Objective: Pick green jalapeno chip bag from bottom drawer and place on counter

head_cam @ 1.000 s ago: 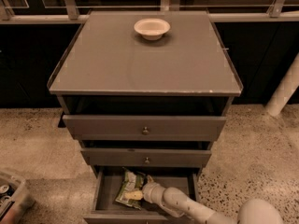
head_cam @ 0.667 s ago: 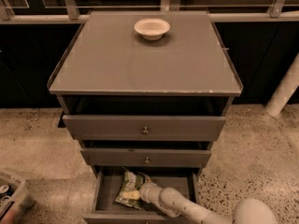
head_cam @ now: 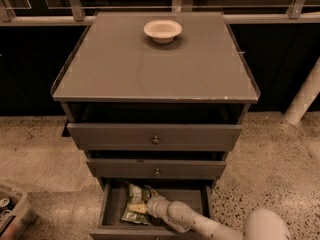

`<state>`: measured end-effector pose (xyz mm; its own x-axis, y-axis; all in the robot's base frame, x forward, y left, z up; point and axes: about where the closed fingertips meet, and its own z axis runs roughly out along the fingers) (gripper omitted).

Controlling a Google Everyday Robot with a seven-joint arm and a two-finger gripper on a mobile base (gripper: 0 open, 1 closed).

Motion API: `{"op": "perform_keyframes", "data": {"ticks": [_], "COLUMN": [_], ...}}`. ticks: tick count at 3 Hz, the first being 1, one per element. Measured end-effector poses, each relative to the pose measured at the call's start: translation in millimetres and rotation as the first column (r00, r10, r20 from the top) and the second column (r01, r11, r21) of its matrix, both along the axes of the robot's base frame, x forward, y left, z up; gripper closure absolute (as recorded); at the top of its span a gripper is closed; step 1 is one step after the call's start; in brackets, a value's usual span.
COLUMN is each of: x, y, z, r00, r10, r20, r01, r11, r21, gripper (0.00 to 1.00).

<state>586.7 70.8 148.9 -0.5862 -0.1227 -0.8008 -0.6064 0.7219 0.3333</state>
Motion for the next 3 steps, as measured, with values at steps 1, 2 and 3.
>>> {"op": "perform_keyframes", "data": {"ticks": [1,2,3], "x": [0.0,0.0,0.0], "y": [0.0,0.1,0.1], "z": [0.0,0.0,0.0], "r00": [1.0000,1.0000,1.0000], "r10": [0.000,0.000,0.000], "r20": [0.000,0.000,0.000], "r01": [0.000,0.000,0.000], "r11": [1.000,1.000,1.000], "r21": [0.000,0.000,0.000], "gripper": [0.42,0.65,0.89]}}
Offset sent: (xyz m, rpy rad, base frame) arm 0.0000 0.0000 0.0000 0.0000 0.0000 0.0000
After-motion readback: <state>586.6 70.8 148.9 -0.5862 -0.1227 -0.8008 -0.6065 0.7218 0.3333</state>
